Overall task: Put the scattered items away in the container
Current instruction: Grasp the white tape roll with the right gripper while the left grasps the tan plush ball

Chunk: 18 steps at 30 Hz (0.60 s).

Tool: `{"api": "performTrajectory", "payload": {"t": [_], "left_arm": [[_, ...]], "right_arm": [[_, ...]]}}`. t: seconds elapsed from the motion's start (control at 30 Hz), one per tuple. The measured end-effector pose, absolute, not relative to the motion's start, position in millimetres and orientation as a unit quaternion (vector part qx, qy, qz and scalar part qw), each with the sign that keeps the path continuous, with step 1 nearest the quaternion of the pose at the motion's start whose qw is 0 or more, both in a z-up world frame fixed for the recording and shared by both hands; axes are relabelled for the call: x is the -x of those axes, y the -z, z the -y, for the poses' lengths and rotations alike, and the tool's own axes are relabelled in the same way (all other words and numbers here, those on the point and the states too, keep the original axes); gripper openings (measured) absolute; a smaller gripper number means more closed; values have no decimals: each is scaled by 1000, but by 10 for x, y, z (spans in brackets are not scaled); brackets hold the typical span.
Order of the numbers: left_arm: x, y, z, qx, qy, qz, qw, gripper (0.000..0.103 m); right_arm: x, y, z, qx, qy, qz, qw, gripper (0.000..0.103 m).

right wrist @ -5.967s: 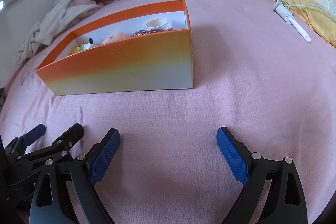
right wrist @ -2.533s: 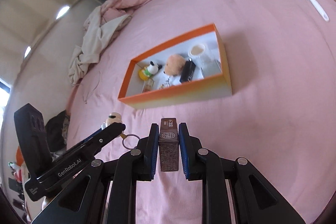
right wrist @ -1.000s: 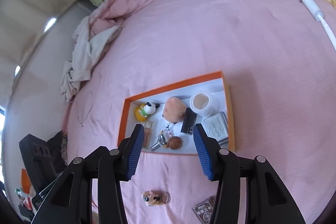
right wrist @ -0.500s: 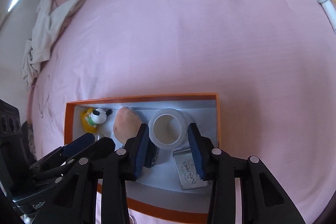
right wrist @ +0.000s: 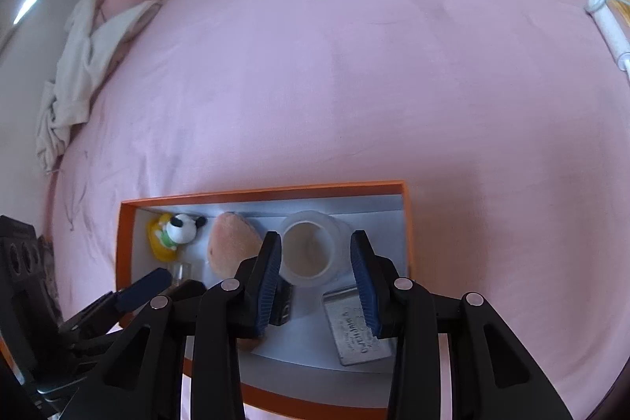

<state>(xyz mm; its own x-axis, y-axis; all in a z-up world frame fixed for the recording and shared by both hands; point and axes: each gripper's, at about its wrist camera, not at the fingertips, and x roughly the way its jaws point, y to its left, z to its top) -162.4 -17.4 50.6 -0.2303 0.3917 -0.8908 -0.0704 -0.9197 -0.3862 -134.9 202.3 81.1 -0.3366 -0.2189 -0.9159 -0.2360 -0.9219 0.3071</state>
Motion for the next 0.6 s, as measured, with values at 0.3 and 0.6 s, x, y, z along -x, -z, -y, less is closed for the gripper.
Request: {"api": "performTrajectory", "payload": {"t": [0.3,0.6], "left_arm": [[1642,-539,309,593,-774,162,148,72],[1677,-570,409,588,-774,177,153,72]], "right_arm": [[1494,-629,-1526,608,-793,10,40,16],[1237,-1000,-2096,536,-818,-200,-52,12]]}}
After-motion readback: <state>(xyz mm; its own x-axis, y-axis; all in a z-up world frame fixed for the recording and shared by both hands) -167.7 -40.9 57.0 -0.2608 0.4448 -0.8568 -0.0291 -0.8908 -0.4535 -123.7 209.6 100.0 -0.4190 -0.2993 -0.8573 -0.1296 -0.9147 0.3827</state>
